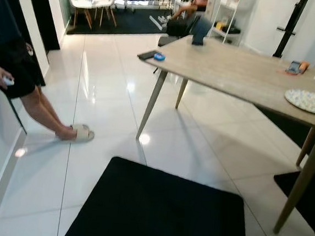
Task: Restocking fridge
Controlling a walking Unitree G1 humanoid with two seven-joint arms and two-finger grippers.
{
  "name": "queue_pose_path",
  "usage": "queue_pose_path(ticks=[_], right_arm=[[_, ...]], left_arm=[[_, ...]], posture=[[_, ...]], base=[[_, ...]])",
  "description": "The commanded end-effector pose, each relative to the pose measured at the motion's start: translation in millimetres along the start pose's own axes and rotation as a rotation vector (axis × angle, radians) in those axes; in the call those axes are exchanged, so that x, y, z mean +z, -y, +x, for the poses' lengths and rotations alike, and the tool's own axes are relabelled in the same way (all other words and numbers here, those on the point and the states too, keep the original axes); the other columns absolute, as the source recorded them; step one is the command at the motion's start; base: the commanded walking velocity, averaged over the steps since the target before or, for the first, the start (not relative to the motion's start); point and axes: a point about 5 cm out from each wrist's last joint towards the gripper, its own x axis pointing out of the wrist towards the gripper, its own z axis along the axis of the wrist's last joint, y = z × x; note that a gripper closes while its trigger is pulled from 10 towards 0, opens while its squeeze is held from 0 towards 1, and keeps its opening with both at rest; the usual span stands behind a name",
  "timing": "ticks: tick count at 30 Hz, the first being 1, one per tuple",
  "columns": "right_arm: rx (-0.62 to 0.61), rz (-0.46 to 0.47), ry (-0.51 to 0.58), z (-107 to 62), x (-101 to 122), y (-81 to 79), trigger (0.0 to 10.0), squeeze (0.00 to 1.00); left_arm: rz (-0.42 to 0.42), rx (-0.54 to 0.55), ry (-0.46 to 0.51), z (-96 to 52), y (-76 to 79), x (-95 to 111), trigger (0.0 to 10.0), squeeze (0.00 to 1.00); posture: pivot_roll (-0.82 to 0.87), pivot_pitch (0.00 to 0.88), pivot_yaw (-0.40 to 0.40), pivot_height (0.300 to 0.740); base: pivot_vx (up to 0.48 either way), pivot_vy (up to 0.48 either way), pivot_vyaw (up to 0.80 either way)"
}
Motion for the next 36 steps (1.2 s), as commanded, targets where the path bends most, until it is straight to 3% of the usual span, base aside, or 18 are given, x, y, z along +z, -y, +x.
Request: queue_pose_path(ticks=[1,15,36], right_arm=[[-0.008,0.003,-0.014,-0.7,-3.7,1.8,10.0,0.00],[-0.007,0.004,-0.018,-0.6,-4.8,0.9,10.0,0.00],[-0.002,0.004,-0.019,-0.6,-5.4,0.0,10.0,0.00]], left_arm=[[-0.016,-0.003,-0.011,-0.6,0.7,-3.9,10.0,0.00],[-0.023,-0.029,-0.030,-0.8,2.5,-6.6,10.0,0.00],[-0.013,-0.044,-0.032,-0.8,4.4,-7.2,10.0,0.00]], posture=[[-0.03,0.021,0.001,0.740],[-0.03,0.023,0.000,0.740],[-0.04,0.024,-0.002,0.740]], base=[[0.000,0.000,0.00],[0.000,0.000,0.00],[0.307,0.000,0.00]])
